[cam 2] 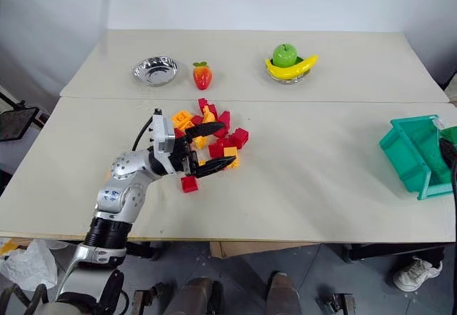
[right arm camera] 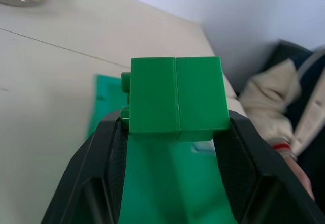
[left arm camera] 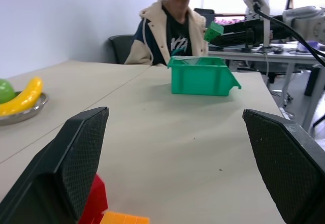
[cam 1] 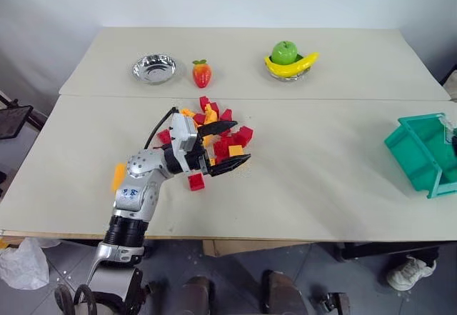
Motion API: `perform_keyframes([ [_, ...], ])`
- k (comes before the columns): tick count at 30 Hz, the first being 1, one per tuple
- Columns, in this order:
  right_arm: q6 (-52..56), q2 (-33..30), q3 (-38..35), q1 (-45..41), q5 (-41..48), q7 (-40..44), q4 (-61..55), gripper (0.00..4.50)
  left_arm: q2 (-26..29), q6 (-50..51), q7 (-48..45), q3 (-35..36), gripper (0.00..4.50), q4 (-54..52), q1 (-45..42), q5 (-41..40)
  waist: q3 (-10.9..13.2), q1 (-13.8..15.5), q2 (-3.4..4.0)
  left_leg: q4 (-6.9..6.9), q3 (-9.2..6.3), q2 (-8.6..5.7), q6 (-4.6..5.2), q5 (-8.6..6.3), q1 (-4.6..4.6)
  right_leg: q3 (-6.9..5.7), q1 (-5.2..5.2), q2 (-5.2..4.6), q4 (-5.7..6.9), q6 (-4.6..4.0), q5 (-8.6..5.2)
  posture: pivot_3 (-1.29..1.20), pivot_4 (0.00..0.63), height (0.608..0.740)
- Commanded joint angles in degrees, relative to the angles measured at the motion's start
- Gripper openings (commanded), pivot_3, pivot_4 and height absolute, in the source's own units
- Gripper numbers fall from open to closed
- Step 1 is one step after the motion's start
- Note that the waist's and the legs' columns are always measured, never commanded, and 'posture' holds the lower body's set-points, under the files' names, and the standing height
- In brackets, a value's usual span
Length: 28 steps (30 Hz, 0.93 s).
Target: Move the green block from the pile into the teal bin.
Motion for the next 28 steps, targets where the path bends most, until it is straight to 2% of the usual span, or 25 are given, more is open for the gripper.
perform_keyframes([
  [1, 1.0, -1.7, -0.9, 0.8, 0.4, 0.0, 0.3, 2.81, 0.7, -1.6, -1.9, -0.2, 4.50, 1.5, -1.3, 0.6, 0.0, 0.1, 0.00, 0.00, 0.00, 0.00, 0.01, 0.00, 0.00, 0.00, 0.00, 0.00, 0.00, 0.00, 0.00, 0.00, 0.150, 0.740],
  [3, 0.7, -1.7, -0.4, 0.7, 0.3, 0.0, 1.2, 3.56, 0.9, -2.1, -2.3, 0.1, 4.50, 2.4, -1.7, 0.7, 0.0, 0.1, 0.00, 0.00, 0.00, -0.01, 0.01, 0.00, -0.02, 0.00, 0.00, 0.00, 0.00, 0.00, 0.00, 0.00, 0.150, 0.740],
  [6, -0.2, -2.1, -0.3, 0.1, 0.1, -0.2, 2.5, 4.35, 1.6, -2.4, -2.3, 0.5, 4.50, 3.0, -1.5, 1.1, 0.0, 0.3, 0.00, 0.00, -0.01, -0.01, 0.02, 0.00, -0.02, 0.00, 0.00, 0.00, -0.01, 0.01, 0.00, 0.00, 0.150, 0.740],
  [7, -0.9, -2.2, -0.2, -0.1, -0.1, -0.2, 2.8, 4.43, 2.0, -2.5, -2.2, 0.6, 4.50, 2.9, -1.3, 1.3, 0.0, 0.3, 0.00, 0.00, -0.01, -0.01, 0.02, 0.00, -0.02, 0.00, 0.00, 0.00, -0.01, 0.00, 0.00, 0.00, 0.150, 0.740],
  [9, -2.3, -2.4, 0.5, -0.8, 0.3, 1.1, 2.9, 4.43, 3.1, -2.6, -2.1, 0.8, 4.50, 2.7, -0.5, 1.7, 0.0, 0.3, 0.00, 0.00, -0.02, -0.01, 0.02, 0.00, -0.02, 0.00, 0.00, 0.00, -0.01, 0.01, 0.00, 0.00, 0.150, 0.740],
  [15, -8.3, 0.6, 5.6, -2.0, 10.1, 15.8, -5.1, 4.43, 8.7, -1.0, -0.9, 3.4, 4.50, -0.1, 3.4, 2.1, 0.0, -0.7, 0.03, -0.04, -0.03, 0.05, 0.01, 0.00, 0.01, 0.00, -0.01, 0.03, -0.03, 0.01, 0.00, 0.00, 0.150, 0.740],
  [20, -9.2, 3.8, 16.1, 1.2, 13.9, 25.3, -13.3, 4.43, 15.7, -0.3, 1.2, 7.3, 4.50, -3.6, 10.2, 3.7, 0.0, -1.0, 0.01, -0.05, -0.16, 0.07, 0.00, 0.00, 0.00, -0.04, 0.00, 0.05, -0.01, 0.01, 0.00, 0.00, 0.150, 0.740],
  [24, -12.3, 4.5, 22.5, 4.9, 12.2, 31.2, -15.4, 4.43, 19.3, -2.3, 1.5, 11.1, 4.50, -6.3, 17.2, 3.4, 0.0, -0.8, 0.03, -0.05, -0.21, 0.03, -0.01, -0.01, -0.04, -0.02, -0.01, 0.02, -0.03, 0.00, 0.00, 0.00, 0.150, 0.740],
  [28, -16.1, 6.3, 23.7, 4.3, 10.8, 30.6, -10.6, 4.43, 20.7, -1.7, 4.9, 15.1, 4.50, -10.2, 23.9, 3.5, 0.0, -0.6, 0.03, -0.04, -0.47, 0.02, 0.00, -0.02, -0.01, -0.03, 0.02, 0.00, -0.05, 0.00, 0.00, 0.00, 0.150, 0.740],
])
